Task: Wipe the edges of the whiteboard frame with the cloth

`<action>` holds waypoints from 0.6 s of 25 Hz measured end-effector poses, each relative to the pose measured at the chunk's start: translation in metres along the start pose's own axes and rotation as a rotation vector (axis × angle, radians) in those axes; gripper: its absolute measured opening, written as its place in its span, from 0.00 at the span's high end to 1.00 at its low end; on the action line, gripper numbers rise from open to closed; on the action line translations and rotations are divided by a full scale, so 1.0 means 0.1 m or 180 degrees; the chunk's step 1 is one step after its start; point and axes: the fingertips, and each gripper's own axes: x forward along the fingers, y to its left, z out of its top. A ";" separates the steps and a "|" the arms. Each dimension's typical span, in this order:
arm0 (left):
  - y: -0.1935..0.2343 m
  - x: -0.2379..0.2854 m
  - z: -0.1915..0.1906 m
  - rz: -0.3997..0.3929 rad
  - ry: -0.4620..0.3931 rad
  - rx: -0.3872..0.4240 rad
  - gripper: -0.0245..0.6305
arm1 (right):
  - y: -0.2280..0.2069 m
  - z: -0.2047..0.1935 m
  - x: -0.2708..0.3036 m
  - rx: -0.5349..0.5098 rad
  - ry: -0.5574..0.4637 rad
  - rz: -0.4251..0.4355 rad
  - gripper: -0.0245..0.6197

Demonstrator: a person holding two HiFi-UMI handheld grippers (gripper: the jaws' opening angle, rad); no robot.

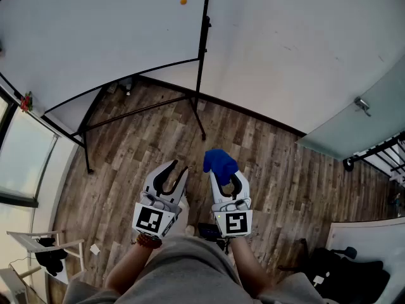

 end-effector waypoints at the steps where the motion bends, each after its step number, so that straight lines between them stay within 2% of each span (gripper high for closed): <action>1: 0.10 0.07 -0.01 0.0002 0.0012 0.0000 0.78 | -0.03 -0.06 0.12 -0.0009 0.0072 -0.0018 0.71; 3: 0.30 0.23 0.00 0.0004 0.0019 0.0006 0.78 | -0.12 -0.19 0.35 0.0032 0.0175 -0.0034 0.71; 5: 0.50 0.41 0.01 0.0008 0.0014 0.0006 0.78 | -0.23 -0.27 0.60 0.0242 0.0155 0.0022 0.70; 7: 0.71 0.59 0.00 0.0004 0.0016 -0.0031 0.78 | -0.31 -0.29 0.85 0.0572 0.0021 0.0206 0.70; 11: 1.17 0.94 -0.09 -0.0034 0.0056 -0.0104 0.78 | -0.42 -0.32 1.41 0.1267 -0.0243 0.0774 0.70; 13: 1.39 1.15 -0.12 -0.0076 0.0025 -0.0142 0.78 | -0.53 -0.40 1.72 0.1417 -0.0216 0.0884 0.70; 15: 1.61 1.32 -0.17 -0.0119 0.0060 -0.0146 0.78 | -0.64 -0.54 2.03 0.1448 -0.0085 0.0875 0.70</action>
